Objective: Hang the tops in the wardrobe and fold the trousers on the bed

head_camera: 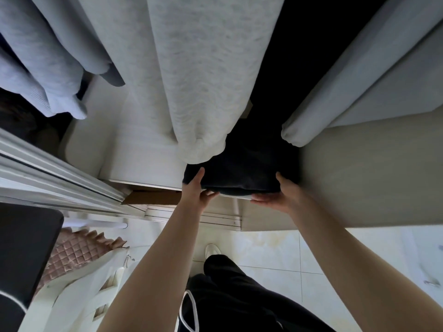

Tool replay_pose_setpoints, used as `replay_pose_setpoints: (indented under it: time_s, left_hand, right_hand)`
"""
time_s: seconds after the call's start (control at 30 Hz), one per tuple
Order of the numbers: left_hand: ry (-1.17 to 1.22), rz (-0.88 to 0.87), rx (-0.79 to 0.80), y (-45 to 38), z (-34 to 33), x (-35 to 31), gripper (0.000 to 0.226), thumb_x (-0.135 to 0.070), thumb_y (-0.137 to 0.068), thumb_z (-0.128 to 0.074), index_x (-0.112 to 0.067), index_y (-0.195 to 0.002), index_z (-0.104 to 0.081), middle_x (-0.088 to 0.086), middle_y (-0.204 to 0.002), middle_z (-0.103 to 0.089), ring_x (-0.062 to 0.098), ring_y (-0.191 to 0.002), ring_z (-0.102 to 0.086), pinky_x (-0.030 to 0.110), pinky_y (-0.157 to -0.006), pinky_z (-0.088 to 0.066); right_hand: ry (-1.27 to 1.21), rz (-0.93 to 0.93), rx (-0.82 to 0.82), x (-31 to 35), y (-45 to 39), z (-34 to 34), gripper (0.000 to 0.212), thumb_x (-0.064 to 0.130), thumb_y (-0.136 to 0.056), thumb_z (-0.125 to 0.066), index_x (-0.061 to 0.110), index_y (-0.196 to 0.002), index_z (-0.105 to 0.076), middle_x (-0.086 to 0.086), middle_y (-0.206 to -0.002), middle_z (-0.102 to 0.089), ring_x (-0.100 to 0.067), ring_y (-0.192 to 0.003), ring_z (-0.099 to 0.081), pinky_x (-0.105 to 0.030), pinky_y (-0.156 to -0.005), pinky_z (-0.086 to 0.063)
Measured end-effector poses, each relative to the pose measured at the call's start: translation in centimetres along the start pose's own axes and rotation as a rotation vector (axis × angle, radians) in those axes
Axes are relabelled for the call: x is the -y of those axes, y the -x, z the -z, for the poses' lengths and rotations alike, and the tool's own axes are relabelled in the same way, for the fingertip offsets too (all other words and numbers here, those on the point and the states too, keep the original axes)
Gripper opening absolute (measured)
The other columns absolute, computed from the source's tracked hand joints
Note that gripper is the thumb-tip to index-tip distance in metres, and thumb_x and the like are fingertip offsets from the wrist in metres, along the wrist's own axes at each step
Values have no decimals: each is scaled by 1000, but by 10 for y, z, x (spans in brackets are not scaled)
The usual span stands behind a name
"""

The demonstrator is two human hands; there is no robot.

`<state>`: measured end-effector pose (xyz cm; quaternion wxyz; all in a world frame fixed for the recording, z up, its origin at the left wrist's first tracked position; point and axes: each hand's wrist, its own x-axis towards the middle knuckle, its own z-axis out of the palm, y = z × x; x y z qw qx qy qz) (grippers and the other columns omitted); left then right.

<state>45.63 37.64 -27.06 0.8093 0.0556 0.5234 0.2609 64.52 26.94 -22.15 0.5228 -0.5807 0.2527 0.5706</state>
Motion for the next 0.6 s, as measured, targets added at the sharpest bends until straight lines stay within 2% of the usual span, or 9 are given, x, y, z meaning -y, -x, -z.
replay_pose_setpoints:
  time_s: [0.07,0.13,0.23,0.33,0.47,0.53,0.6]
  left_hand:
    - [38,-32,9,-3,-7,-5,48,-9,-92,-65,-15,-136,-47,19,-128,-57,41,-102,-62,60,-75,-53]
    - [42,-46,22,-6,-6,-6,47,-4,-93,-61,-14,-136,-45,19,-125,-58,41,-99,-63,60,-73,-53]
    - [42,-26,-63,-8,1,-4,49,1,-94,-58,-14,-137,-40,19,-118,-54,45,-102,-59,64,-82,-51]
    - [84,-1,-114,-7,-1,1,51,-2,-94,-59,-15,-139,-38,19,-123,-52,46,-113,-56,65,-94,-47]
    - [80,-38,-111,4,-4,7,53,-3,-94,-58,-19,-140,-39,15,-123,-56,38,-111,-59,54,-92,-52]
    - [33,-83,-117,13,1,12,65,1,-93,-55,-26,-147,-32,13,-119,-57,30,-101,-62,49,-94,-52]
    - [-91,-127,-108,20,6,19,78,5,-92,-52,-33,-152,-19,14,-121,-57,27,-99,-63,44,-95,-50]
  right_hand:
    - [-68,17,-14,1,-6,-1,59,44,-99,-43,5,-143,-31,-24,-139,-45,-44,-125,-48,-62,-102,-37]
    - [-102,-1,-4,2,-9,-1,59,44,-100,-40,4,-143,-32,-20,-140,-46,-39,-130,-45,-58,-107,-34]
    - [-116,-11,14,1,-12,-1,54,38,-101,-41,5,-143,-32,-20,-140,-45,-38,-131,-44,-56,-108,-34]
    - [-126,1,23,-2,-14,-2,54,37,-101,-42,3,-142,-33,-21,-139,-45,-37,-129,-46,-56,-107,-36]
    - [-81,25,-1,-7,-16,0,60,42,-98,-47,-3,-138,-36,-20,-139,-47,-33,-127,-49,-49,-106,-40]
    - [-70,52,-4,-10,-14,1,61,42,-96,-51,-3,-136,-40,-19,-140,-46,-30,-128,-49,-44,-104,-43]
    - [-36,77,-20,-14,-10,3,61,41,-95,-54,-3,-135,-41,-18,-131,-52,-28,-124,-52,-39,-95,-50]
